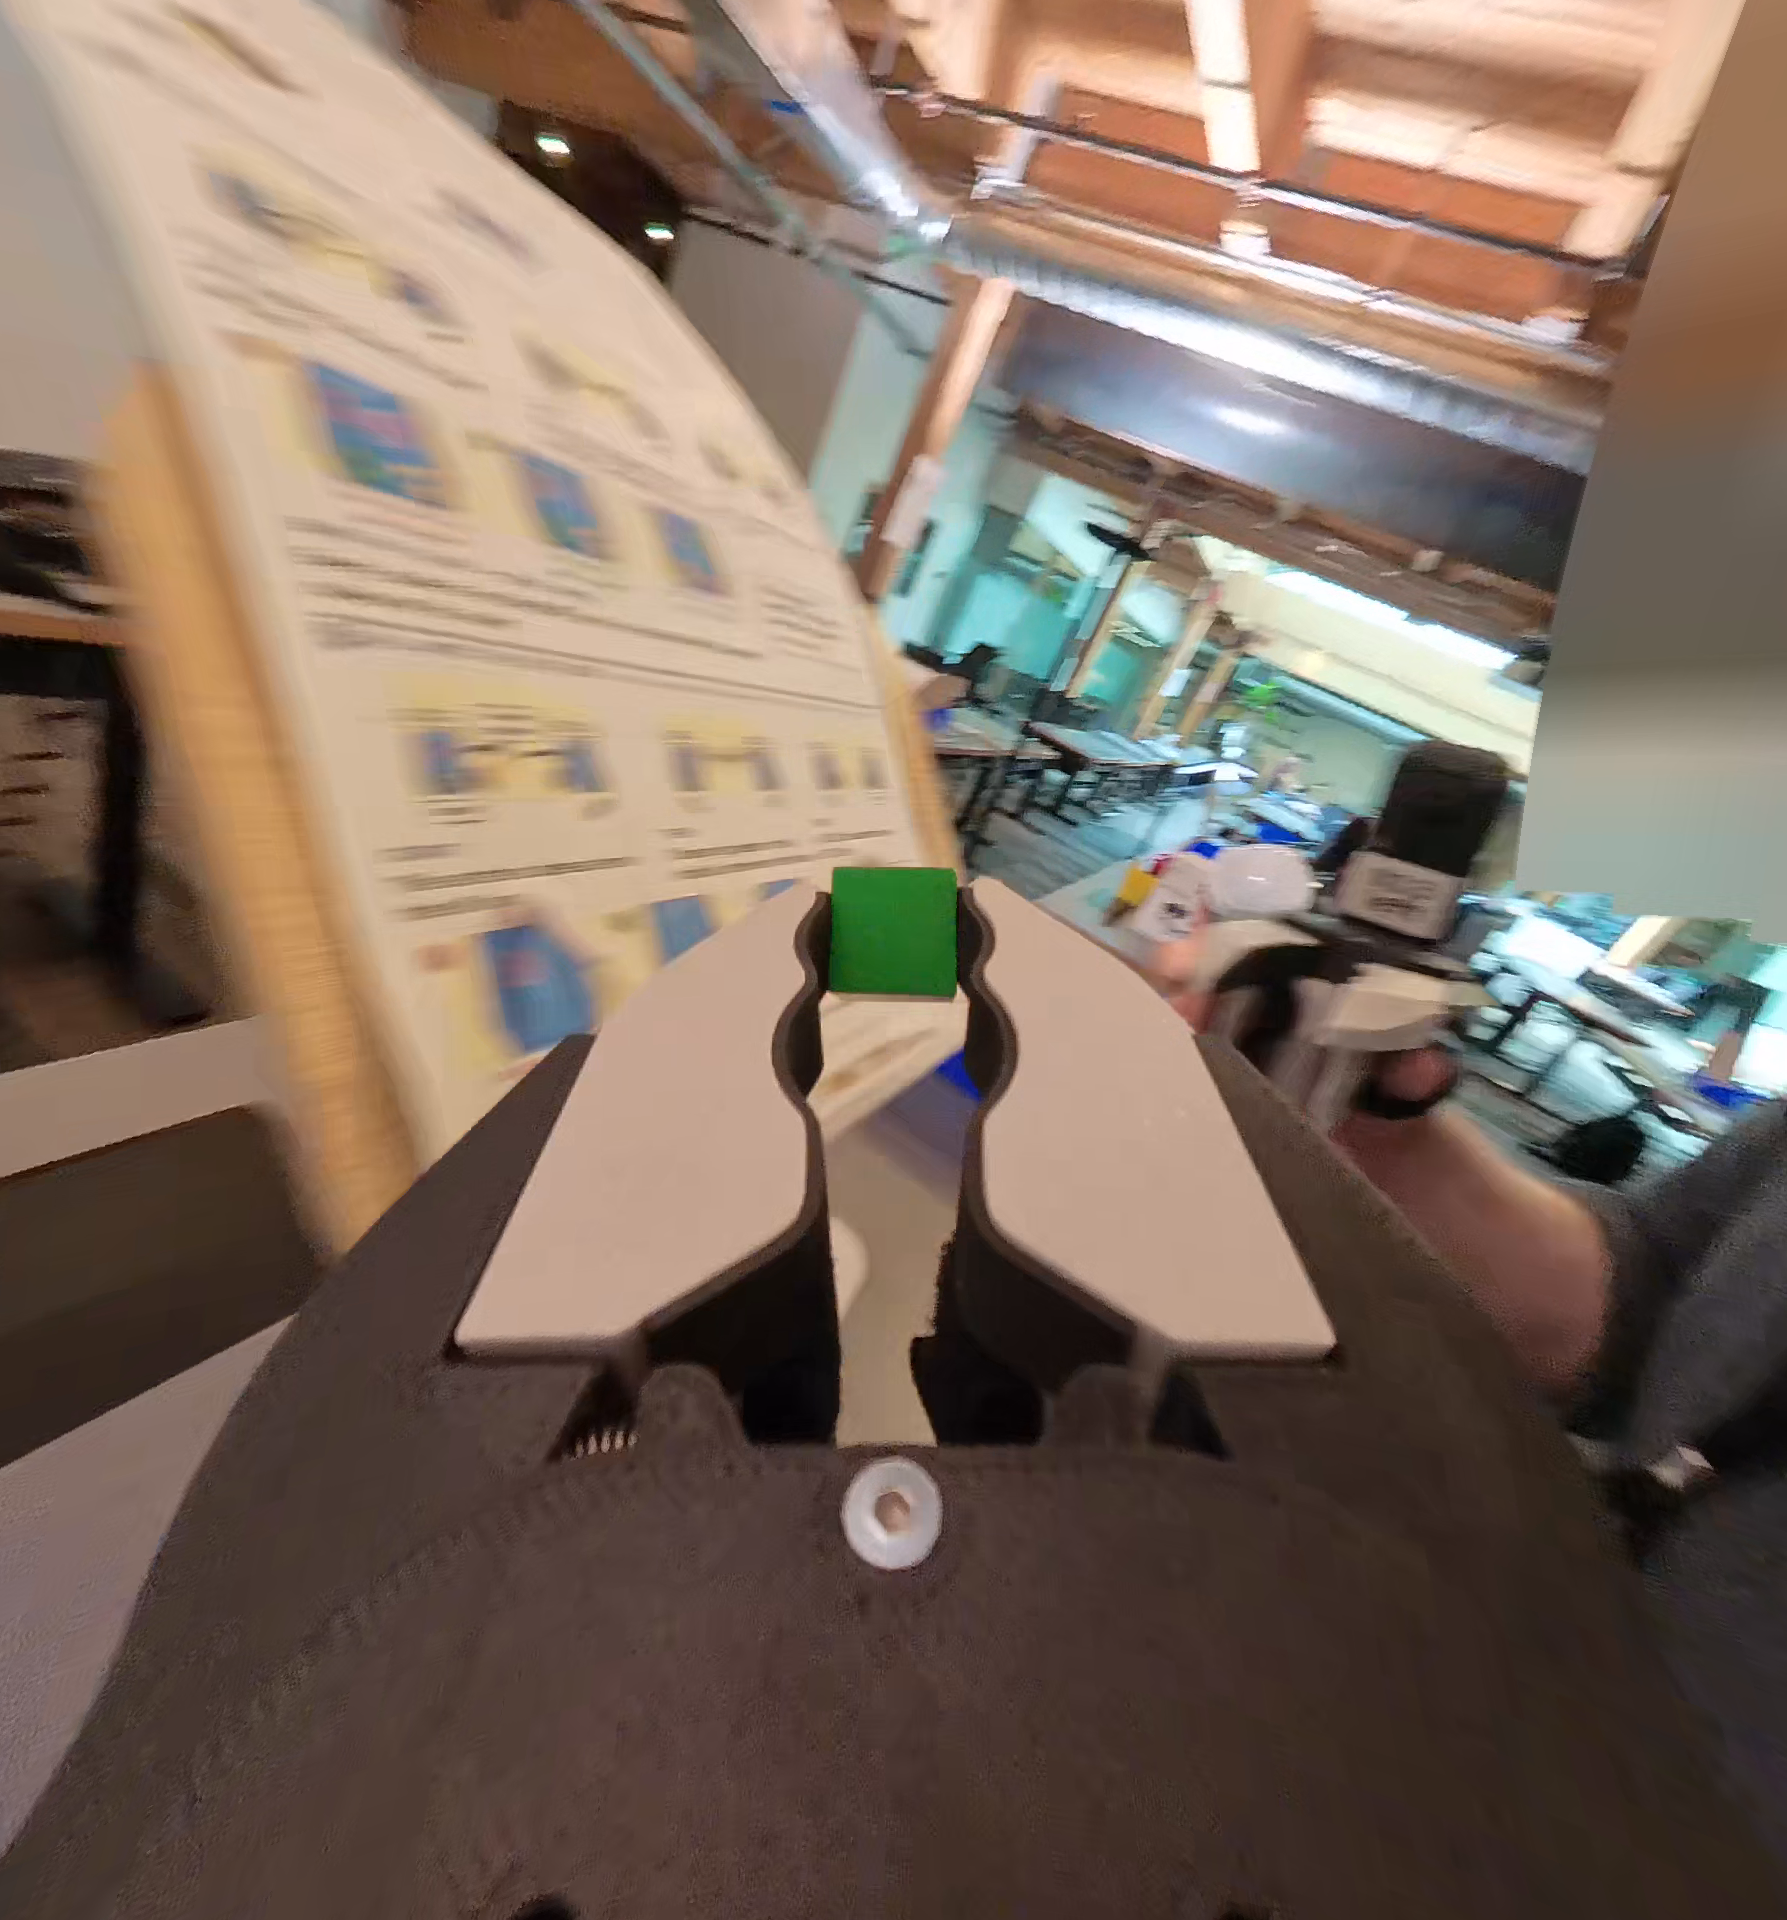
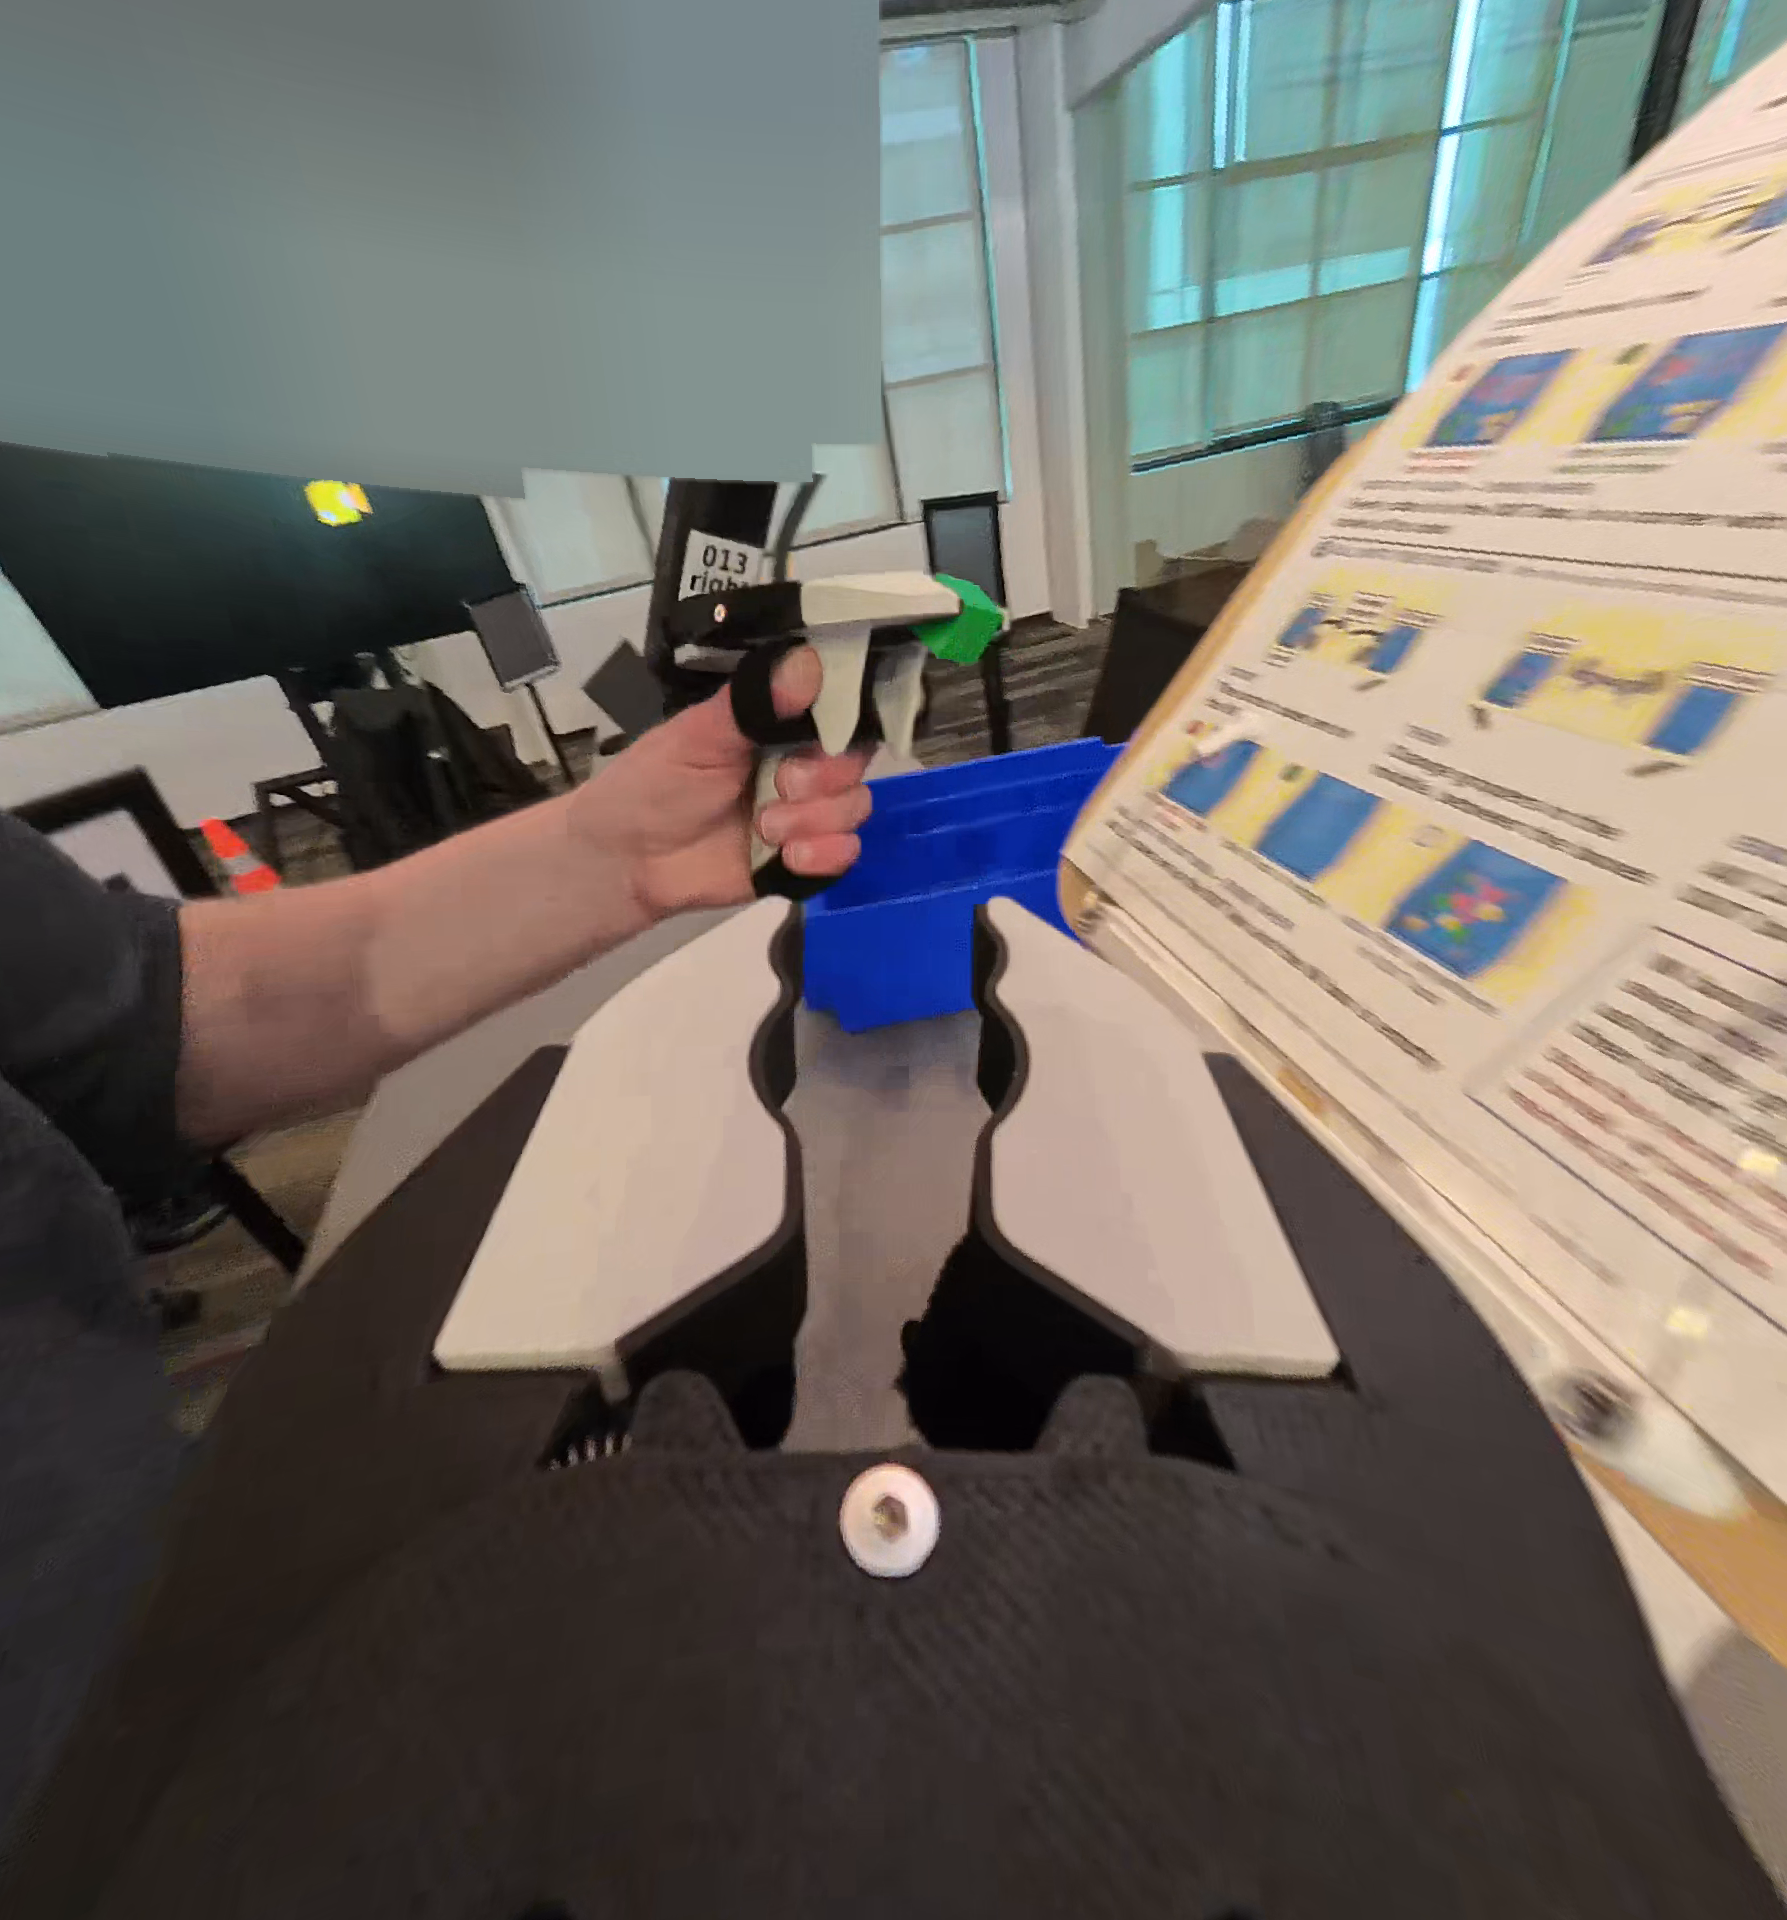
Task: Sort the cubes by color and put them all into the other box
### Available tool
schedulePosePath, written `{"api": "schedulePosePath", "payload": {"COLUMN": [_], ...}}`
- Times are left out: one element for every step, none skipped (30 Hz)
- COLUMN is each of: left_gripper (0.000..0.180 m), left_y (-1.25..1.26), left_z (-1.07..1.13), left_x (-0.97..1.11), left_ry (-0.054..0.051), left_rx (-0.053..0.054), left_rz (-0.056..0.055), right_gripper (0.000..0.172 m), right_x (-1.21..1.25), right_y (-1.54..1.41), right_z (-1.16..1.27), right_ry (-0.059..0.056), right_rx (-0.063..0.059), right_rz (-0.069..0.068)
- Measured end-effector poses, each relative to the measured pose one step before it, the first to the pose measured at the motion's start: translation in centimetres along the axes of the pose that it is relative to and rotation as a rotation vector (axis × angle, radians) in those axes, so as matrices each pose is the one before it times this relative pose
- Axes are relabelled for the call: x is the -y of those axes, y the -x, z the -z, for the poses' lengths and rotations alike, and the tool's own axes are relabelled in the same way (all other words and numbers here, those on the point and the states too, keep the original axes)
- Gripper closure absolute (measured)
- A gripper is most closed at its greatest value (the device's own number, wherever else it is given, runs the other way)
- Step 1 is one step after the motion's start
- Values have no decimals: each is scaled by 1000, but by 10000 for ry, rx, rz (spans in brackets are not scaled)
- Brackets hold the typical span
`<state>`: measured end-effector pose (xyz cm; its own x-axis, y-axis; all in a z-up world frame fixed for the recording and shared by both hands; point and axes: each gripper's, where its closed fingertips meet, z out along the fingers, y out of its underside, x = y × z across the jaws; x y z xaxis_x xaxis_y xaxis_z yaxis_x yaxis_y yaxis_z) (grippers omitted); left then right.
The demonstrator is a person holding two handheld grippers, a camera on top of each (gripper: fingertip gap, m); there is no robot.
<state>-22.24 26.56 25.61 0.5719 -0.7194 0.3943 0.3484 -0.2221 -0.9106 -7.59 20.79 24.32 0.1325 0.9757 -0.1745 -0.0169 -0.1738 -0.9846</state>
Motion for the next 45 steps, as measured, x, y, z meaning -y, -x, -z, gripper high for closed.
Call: {"api": "schedulePosePath", "payload": {"left_gripper": [158,158,158,158,158,158,158,158,158,158,158,158,158,158,158,158,158,158,158,158,158,158,160,171,180,180,180,180,180,180,180,180,180,180,180,180,180,180,180,180,180,180,180,180,180], "left_y": [-2201,-2025,-1863,-1649,-1294,-1013,-899,-735,-508,-383,-273,-223,-275,-205,-93,-108,-131,-97,-74,-65,-64,-62,-72,-54,38,300,450,402,277,259,317,333,269,178,104,133,183,166,139,155,197,211,237,298,398], "left_z": [-780,-813,-915,-1002,-963,-847,-747,-653,-546,-472,-419,-369,-295,-236,-207,-192,-204,-209,-177,-188,-217,-149,23,202,365,461,493,499,503,466,414,334,285,226,171,124,90,87,86,108,143,193,218,265,298], "left_x": [-167,-103,-323,-651,-757,-666,-551,-470,-341,-348,-408,-347,-142,-114,-181,-171,-143,-130,-142,-164,-146,48,239,299,290,213,60,-3,16,-26,-181,-330,-359,-271,-190,-168,-169,-140,-120,-120,-122,-119,-129,-169,-204], "left_ry": [-94,-183,-113,60,141,113,51,19,-50,-35,20,-16,-134,-80,16,17,-15,-1,49,95,102,-1,-109,-114,-88,-15,95,110,32,10,62,132,137,75,25,24,47,44,41,62,65,53,56,76,94], "left_rx": [-550,-523,-536,-513,-346,-228,-275,-288,-207,-169,-133,-116,-140,-90,-37,-55,-86,-66,-33,-19,-1,12,2,-27,14,181,249,189,108,110,161,174,148,97,55,53,78,62,36,49,87,110,124,172,225], "left_rz": [40,39,118,195,72,-45,25,171,172,120,115,126,101,44,-1,5,28,28,-20,-58,-24,-13,-54,-104,-160,-156,-92,-11,48,56,31,16,12,24,50,67,60,62,63,41,7,-3,-9,-23,-40], "right_gripper": [138,137,136,137,136,136,136,136,137,137,138,140,145,146,147,147,148,149,149,149,149,150,150,149,149,149,149,149,149,149,149,149,149,149,149,149,148,143,130,122,123,128,131,134,136], "right_x": [-26,45,240,232,86,87,139,148,101,133,166,126,117,63,-44,-40,6,9,-28,-40,-36,2,-24,-125,-205,-128,-124,-164,-298,-364,-540,-908,-1127,-1099,-1053,-1118,-1244,-1276,-1381,-1046,-383,8,195,182,79], "right_y": [350,215,322,348,336,417,321,309,319,308,254,220,106,20,64,46,83,55,30,57,15,-31,-98,-160,-394,-789,-1136,-1471,-2099,-2694,-3073,-3324,-3402,-3290,-3181,-3134,-2816,-2671,-2218,-1607,-1058,-536,-343,-390,-384], "right_z": [-858,-713,-550,-462,-396,-280,-147,-40,28,116,192,221,282,289,263,271,268,253,234,247,323,470,629,785,996,1292,1517,1706,1848,1934,1850,1635,1359,1062,755,465,167,3,-106,-47,232,485,623,678,628], "right_ry": [18,-31,-168,-179,-54,-32,-65,-65,-38,-68,-116,-71,-92,-76,-2,-6,-39,-49,-23,35,49,11,32,93,143,85,83,100,200,191,224,403,430,284,177,208,327,383,535,376,-50,-240,-275,-236,-167], "right_rx": [252,170,179,171,167,206,140,114,117,97,42,33,-44,-82,-42,-56,-30,-36,-28,-7,-45,-102,-127,-106,-233,-436,-518,-551,-782,-1004,-1059,-1076,-1024,-888,-796,-787,-627,-668,-617,-452,-289,-65,-33,-153,-216], "right_rz": [-240,-259,-179,-140,-113,-85,-81,-69,-53,-48,-23,-13,-21,-2,15,27,22,0,-56,-114,-1,150,137,73,97,188,126,19,26,150,167,162,171,37,-123,-235,-303,-203,-10,61,-67,-211,-233,-161,-76]}}
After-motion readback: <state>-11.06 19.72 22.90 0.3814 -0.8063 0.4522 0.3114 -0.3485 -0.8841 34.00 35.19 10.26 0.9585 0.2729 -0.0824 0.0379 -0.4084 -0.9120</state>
